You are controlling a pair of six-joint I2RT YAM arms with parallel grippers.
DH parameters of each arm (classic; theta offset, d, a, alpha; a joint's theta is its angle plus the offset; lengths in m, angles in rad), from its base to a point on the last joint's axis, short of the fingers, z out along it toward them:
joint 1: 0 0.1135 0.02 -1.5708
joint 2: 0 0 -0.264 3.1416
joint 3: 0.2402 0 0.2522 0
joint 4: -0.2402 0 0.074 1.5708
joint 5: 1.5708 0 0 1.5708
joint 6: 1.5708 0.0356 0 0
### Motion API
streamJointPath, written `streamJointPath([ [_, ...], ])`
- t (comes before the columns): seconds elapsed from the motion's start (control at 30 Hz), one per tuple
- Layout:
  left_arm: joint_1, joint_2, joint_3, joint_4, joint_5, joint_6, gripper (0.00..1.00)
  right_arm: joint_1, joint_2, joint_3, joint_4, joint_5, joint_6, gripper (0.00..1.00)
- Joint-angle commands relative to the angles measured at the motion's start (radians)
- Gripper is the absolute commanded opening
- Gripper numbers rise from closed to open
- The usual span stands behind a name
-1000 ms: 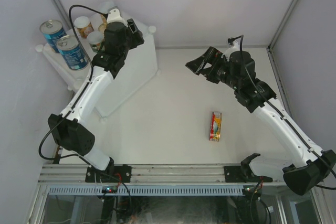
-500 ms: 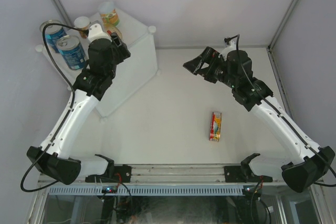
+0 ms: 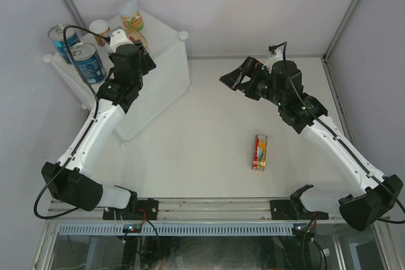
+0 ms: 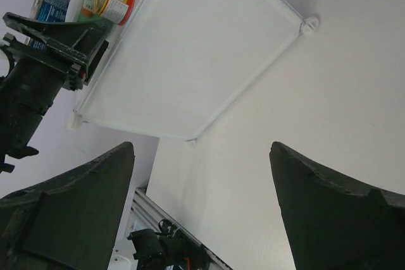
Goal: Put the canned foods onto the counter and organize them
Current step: Place the canned food on the counter.
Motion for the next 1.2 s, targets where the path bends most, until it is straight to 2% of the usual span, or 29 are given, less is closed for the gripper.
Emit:
streamJointPath([
  [0.0,0.013,0.031,0.039,0.076,0.025,0.021,0.65,-0.003,-0.011,0.037,0.031,-0.004,-0.005,0.87],
  [1.17,0.038,0.133,0.164,0.072,0.064,0.048,0.65,-0.032,0.017,0.038,0.034,-0.025,-0.011,0.87],
])
